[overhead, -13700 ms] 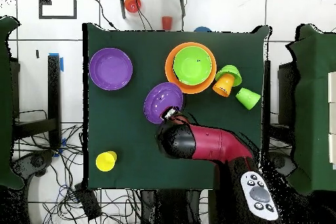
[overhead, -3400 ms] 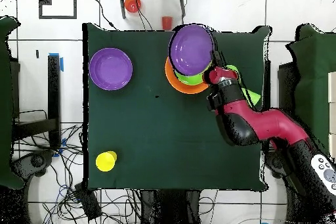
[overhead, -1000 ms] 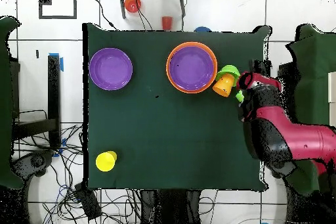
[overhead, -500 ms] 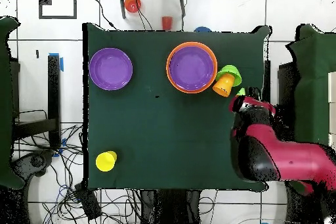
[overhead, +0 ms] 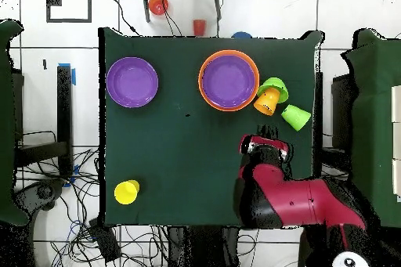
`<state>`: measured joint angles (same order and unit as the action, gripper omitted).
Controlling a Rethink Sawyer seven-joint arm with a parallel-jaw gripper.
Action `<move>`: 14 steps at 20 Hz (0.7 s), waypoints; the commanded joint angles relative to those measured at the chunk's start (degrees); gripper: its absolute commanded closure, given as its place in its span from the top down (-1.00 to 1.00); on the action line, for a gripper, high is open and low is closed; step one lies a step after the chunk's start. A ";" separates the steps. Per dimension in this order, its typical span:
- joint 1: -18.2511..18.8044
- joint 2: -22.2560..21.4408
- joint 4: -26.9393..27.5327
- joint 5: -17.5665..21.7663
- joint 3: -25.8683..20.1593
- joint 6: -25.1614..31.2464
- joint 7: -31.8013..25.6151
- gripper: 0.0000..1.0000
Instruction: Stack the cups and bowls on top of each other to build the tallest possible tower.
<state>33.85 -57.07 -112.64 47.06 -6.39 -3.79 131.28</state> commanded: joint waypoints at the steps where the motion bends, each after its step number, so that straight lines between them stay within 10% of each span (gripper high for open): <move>1: 1.38 1.49 -5.14 1.81 5.32 -1.54 3.77 -1.00; 14: -10.79 13.22 -1.79 -5.26 19.70 -13.90 3.51 -1.00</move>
<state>26.03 -50.18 -113.73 44.38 11.06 -15.00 131.28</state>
